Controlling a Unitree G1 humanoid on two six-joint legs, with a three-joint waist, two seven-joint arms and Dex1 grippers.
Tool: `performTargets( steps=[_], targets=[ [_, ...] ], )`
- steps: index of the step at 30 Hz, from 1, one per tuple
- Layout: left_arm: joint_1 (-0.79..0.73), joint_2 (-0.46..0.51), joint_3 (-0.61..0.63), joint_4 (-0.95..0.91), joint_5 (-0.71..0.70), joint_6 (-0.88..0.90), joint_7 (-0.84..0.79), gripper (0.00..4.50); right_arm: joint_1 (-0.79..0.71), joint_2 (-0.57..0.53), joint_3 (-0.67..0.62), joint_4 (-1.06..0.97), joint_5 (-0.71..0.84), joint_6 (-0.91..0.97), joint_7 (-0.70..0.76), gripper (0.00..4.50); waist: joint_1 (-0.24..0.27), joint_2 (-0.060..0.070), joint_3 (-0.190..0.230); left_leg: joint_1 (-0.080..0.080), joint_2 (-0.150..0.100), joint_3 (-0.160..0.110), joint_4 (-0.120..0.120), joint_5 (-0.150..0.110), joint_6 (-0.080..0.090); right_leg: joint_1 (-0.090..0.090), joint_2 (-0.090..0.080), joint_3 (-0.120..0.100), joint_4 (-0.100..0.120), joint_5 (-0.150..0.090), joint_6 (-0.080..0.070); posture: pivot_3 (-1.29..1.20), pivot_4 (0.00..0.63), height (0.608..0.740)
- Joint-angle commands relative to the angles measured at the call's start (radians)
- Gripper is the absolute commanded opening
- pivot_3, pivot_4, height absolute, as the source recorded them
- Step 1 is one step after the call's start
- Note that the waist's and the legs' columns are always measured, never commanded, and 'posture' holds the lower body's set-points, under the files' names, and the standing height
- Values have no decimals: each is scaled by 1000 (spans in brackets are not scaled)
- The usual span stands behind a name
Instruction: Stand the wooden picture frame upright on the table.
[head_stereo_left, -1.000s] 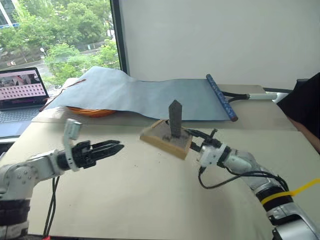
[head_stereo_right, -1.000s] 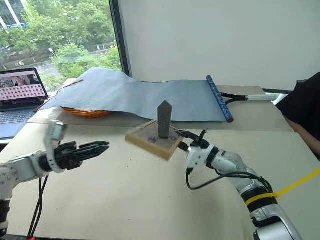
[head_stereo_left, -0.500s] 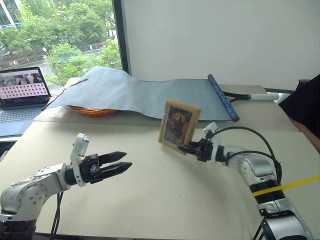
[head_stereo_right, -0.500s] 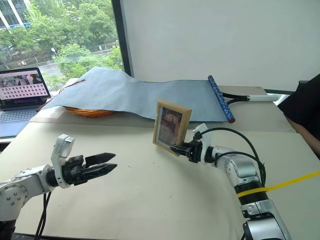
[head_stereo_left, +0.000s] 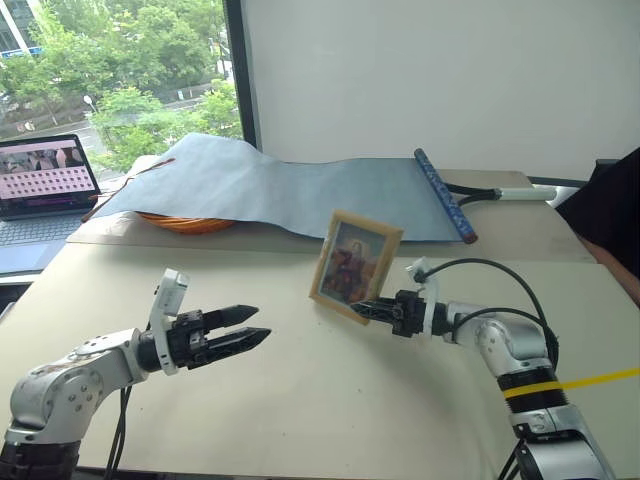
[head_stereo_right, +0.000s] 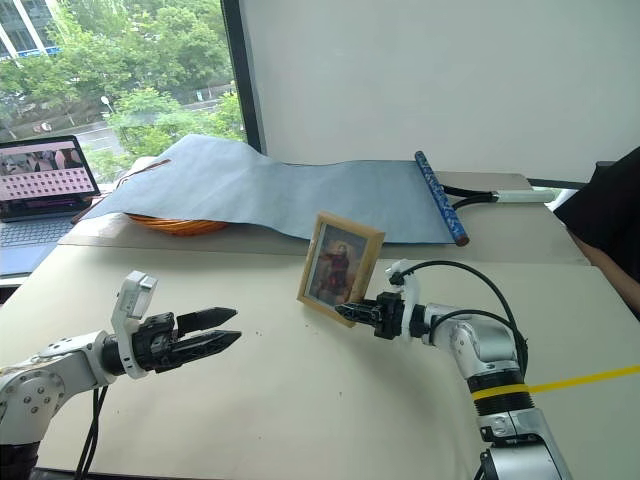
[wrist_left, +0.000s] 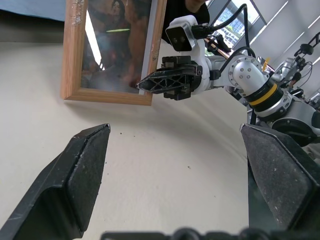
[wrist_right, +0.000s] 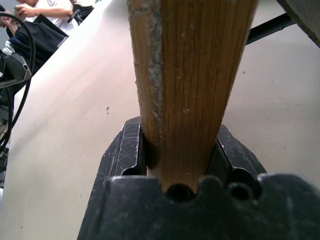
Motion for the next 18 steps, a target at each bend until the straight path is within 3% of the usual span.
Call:
performTargets(
  steps=[1,4,6,8,12,18],
  targets=[
    [-27,0,-5,-13,7,-16,-7,4500,44,-5,71,-35,-87,-95,42,1220,-3,0,0,0,0,0,0,0,0,0,0,0,0,0,0,0,150,694],
    [-43,0,-17,-3,20,-17,-7,4500,53,5,62,-37,-99,-119,43,1220,-4,0,0,0,0,0,0,0,0,0,0,0,0,0,0,0,150,694],
    [-48,2,-22,2,27,-16,-10,4500,55,7,54,-44,-100,-121,46,2275,-4,0,0,0,0,0,0,0,0,0,0,0,0,0,0,0,150,694],
    [-52,5,-24,7,34,-20,-18,4500,61,0,42,-65,-87,-104,57,2778,-3,0,0,0,0,0,0,0,0,0,0,0,0,0,0,0,150,694],
    [-57,10,-17,22,46,-27,-34,4500,87,-24,-5,-104,-60,-77,51,4299,-1,0,0,0,0,0,0,0,0,0,0,0,0,0,0,0,150,694],
    [-40,4,-12,21,125,-86,4,4500,234,-137,-125,-208,-56,-103,50,4443,11,0,0,0,0,0,0,0,0,1,0,0,-2,0,0,0,150,694]
  ],
)
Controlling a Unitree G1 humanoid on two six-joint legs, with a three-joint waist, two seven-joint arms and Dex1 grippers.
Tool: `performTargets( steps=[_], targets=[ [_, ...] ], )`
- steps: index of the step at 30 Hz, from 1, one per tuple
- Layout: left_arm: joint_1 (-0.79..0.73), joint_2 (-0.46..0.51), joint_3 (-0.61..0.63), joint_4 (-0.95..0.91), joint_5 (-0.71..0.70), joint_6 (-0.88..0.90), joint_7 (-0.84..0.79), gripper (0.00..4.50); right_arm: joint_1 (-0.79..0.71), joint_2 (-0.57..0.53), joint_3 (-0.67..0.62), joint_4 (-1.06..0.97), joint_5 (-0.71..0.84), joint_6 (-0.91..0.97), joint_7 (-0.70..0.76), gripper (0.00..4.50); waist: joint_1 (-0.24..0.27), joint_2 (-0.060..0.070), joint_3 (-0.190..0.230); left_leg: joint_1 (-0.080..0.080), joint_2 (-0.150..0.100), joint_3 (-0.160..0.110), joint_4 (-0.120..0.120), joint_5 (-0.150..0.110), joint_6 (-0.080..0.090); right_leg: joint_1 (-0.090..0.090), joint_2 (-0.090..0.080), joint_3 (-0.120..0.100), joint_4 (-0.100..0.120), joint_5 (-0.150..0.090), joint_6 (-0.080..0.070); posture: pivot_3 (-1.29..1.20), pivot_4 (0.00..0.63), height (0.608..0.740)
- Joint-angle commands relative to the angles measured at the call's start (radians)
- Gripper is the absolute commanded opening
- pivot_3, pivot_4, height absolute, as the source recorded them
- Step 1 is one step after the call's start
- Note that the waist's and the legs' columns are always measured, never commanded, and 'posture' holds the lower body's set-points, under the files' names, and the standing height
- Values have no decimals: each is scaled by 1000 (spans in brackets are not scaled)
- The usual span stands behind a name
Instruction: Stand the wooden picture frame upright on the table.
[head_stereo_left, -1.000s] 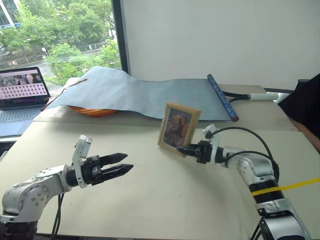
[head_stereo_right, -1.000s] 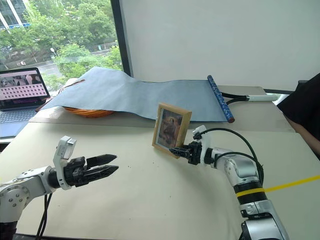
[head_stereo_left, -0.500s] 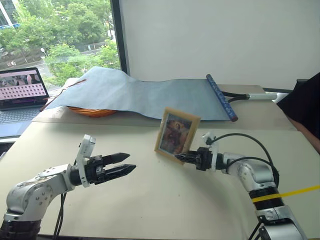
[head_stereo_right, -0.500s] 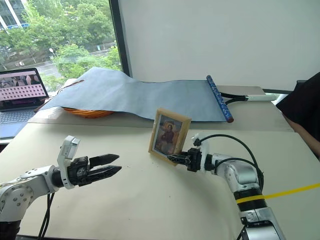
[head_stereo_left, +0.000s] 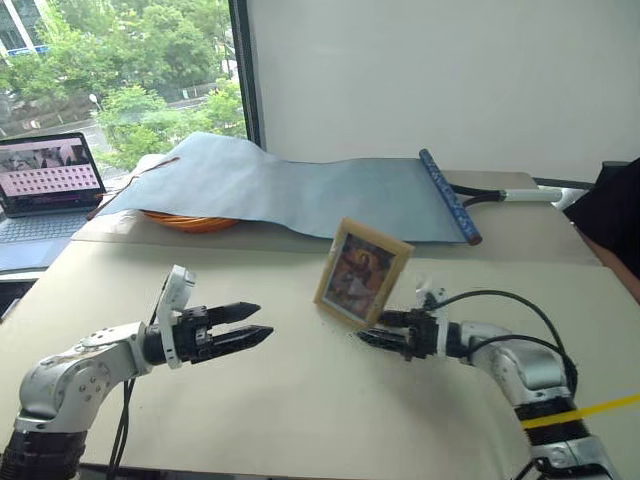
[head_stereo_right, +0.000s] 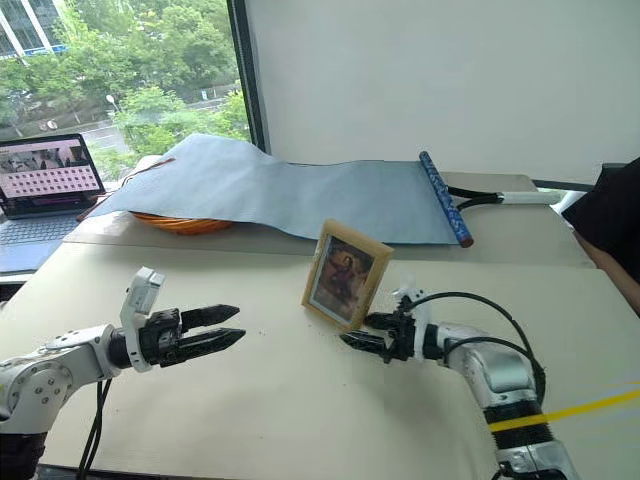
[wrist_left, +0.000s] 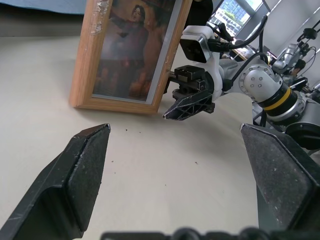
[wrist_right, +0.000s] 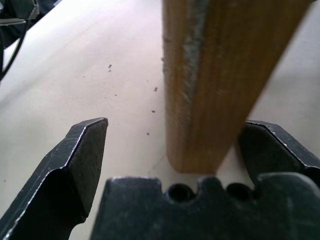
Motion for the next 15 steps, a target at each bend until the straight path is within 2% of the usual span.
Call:
performTargets(
  steps=[1,4,7,10,15],
  targets=[
    [10,-13,16,-17,84,-85,57,4500,114,-81,-118,-114,19,-46,22,4443,0,0,0,0,0,0,0,0,0,0,0,0,0,0,0,0,150,694],
    [30,-44,9,-6,178,-159,132,4500,248,-135,-193,-214,-11,-157,43,4443,1,0,0,0,0,0,0,-1,1,1,0,0,-1,0,0,0,150,694],
    [43,-73,-44,29,354,-299,217,4500,364,-132,-270,-322,-59,-277,-13,4443,-7,0,0,0,0,0,0,-1,1,1,0,0,-1,-2,3,0,150,694],
    [57,-81,-94,55,471,-390,245,4500,402,-95,-308,-374,-85,-323,-97,4443,-16,0,0,1,0,0,1,-1,1,1,0,0,-1,-2,4,0,150,694],
    [53,-136,-141,117,589,-534,286,4500,418,-31,-318,-443,-115,-295,-243,4443,-10,0,0,1,0,0,3,-1,1,3,0,1,-2,-1,5,0,150,694]
  ],
)
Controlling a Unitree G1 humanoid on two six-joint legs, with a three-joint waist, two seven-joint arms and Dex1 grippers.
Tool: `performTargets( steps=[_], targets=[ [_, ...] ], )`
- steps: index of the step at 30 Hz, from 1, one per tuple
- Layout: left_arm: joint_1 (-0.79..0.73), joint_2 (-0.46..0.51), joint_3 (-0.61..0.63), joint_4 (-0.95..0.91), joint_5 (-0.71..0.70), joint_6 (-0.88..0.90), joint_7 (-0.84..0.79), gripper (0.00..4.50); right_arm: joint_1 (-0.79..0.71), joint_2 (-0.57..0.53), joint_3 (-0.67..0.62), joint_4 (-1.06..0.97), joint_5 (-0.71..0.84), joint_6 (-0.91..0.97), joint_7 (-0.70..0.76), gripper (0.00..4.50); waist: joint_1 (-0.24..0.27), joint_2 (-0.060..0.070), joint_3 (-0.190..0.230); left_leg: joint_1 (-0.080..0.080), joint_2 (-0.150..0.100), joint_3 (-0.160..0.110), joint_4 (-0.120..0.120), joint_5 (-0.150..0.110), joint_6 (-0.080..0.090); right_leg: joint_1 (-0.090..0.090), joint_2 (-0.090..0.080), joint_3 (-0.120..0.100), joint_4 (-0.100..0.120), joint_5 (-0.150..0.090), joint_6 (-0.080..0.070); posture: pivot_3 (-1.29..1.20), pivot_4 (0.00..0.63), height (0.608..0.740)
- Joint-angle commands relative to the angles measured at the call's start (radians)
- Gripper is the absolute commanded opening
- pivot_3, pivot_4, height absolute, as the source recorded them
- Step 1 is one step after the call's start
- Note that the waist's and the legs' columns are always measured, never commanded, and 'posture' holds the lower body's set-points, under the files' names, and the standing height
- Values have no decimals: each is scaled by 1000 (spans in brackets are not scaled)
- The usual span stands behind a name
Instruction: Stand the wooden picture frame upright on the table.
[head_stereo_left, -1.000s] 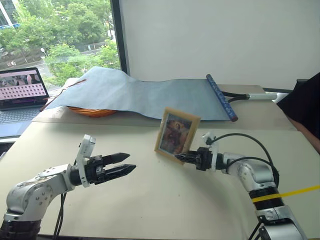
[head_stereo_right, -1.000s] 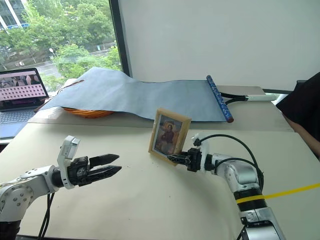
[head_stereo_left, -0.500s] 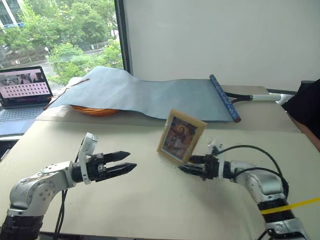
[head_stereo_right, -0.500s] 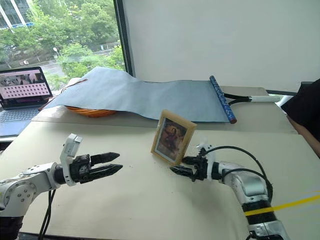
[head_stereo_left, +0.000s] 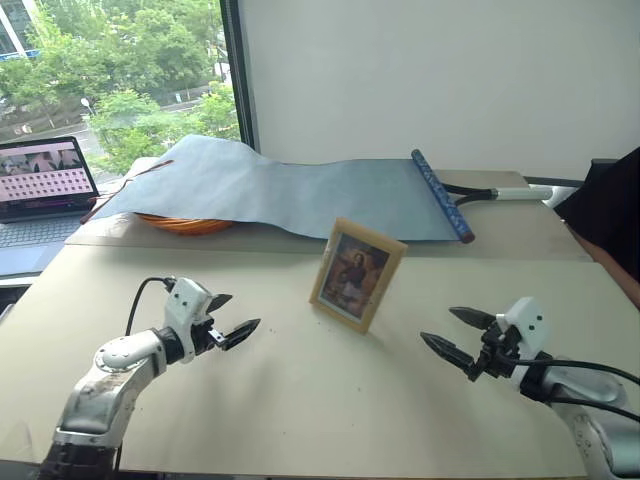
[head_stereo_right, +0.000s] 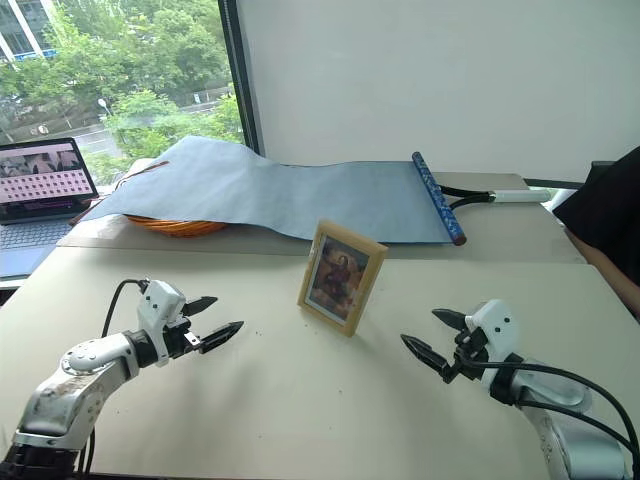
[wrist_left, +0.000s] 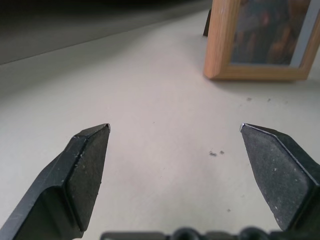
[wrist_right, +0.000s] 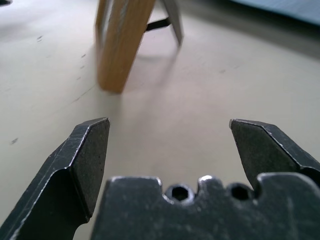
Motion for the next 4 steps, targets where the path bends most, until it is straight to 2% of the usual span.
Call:
performTargets(
  steps=[1,4],
  targets=[
    [-1,-20,-19,26,75,-116,16,4500,12,11,-20,-66,-5,7,-65,4443,3,0,0,0,0,0,0,0,0,0,0,0,0,0,0,0,150,694],
    [-17,-33,-18,43,57,-117,-13,4500,13,6,-4,-57,-12,9,-70,4443,5,0,0,0,0,0,-1,0,0,0,0,0,-1,1,-1,0,150,694]
  ],
)
